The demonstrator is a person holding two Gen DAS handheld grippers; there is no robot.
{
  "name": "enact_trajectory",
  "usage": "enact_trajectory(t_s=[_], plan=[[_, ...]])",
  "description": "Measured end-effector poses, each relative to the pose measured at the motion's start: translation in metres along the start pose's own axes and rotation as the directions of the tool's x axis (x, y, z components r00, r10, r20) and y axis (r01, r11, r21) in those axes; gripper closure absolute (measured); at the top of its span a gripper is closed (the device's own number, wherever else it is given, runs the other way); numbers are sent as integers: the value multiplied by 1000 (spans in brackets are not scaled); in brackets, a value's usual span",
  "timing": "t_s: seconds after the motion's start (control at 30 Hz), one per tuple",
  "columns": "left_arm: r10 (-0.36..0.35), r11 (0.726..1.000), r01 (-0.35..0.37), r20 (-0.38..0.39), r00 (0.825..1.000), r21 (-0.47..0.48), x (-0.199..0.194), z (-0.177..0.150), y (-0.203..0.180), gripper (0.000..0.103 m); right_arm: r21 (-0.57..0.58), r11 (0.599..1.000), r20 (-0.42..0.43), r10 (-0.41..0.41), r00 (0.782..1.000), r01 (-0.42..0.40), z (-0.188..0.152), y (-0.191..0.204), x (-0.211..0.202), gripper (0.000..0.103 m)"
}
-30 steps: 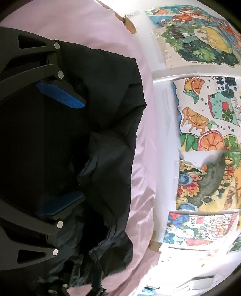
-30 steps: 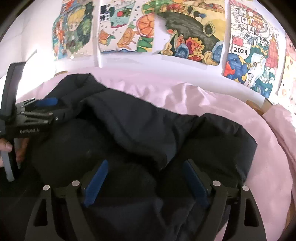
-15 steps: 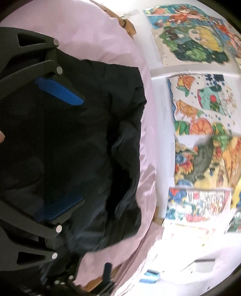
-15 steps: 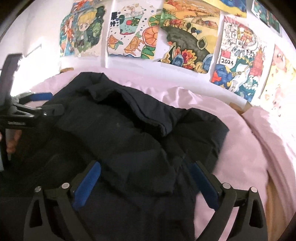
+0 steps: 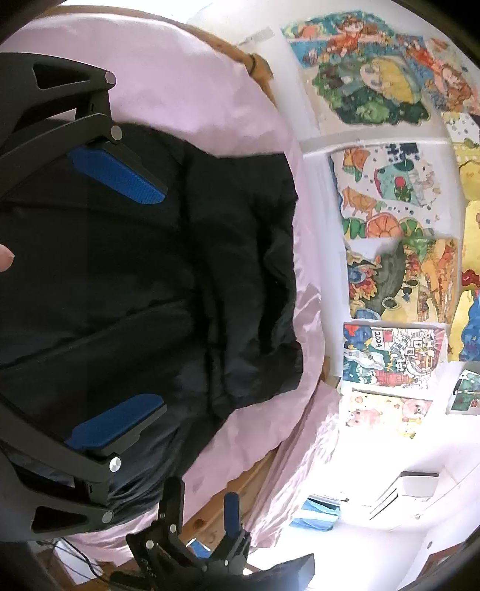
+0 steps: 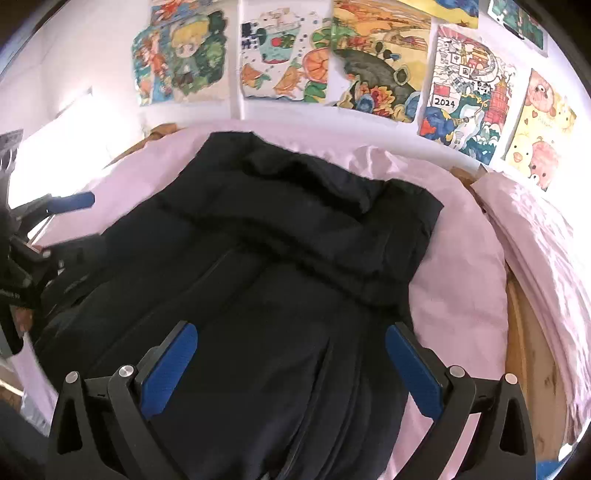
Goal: Fold large clothes
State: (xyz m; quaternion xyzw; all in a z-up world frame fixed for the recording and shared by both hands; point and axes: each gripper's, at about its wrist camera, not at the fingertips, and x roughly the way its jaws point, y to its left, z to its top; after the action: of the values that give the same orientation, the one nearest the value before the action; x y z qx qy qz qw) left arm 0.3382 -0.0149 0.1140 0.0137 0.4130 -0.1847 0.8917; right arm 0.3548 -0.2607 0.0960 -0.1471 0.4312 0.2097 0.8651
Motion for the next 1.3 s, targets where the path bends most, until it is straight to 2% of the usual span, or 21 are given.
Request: enact_trajectory(t_s=[0.27, 0.37, 0.53, 0.7, 0.8, 0.87, 1.07, 1.2, 1.3], plan=[[18, 1000, -18, -21, 1000, 7, -59, -36, -16, 1, -10, 1000, -25, -25, 999, 24, -35, 34, -60, 0], [-11, 1000, 11, -38, 999, 23, -77, -48, -19, 2, -18, 1000, -28, -18, 999, 18, -51, 43, -78, 0], [-30, 997, 34, -58, 998, 64, -89, -66, -24, 2, -70, 997, -50, -30, 998, 27, -74, 60, -89, 0], [16, 988, -3, -83, 996, 152, -82, -88, -26, 2, -140, 990, -71, -29, 997, 19, -91, 65, -84, 0], [102, 970, -83, -70, 992, 230, -78, -103, -26, 2, -143, 990, -114, -16, 993, -1, -99, 62, -76, 0], [128, 956, -102, -76, 989, 275, -74, -111, -24, 1, -145, 989, -169, -16, 985, -9, -106, 60, -66, 0], [143, 895, -78, -118, 983, 438, -66, -143, -18, 1, -213, 976, -305, -27, 952, -40, -128, 71, -42, 0], [83, 870, -3, -140, 987, 493, -70, -159, -10, 1, -262, 963, -331, -23, 943, -68, -137, 81, -36, 0], [61, 841, 33, -155, 986, 540, -72, -171, -11, 1, -308, 948, -355, -38, 934, -79, -144, 89, -28, 0]])
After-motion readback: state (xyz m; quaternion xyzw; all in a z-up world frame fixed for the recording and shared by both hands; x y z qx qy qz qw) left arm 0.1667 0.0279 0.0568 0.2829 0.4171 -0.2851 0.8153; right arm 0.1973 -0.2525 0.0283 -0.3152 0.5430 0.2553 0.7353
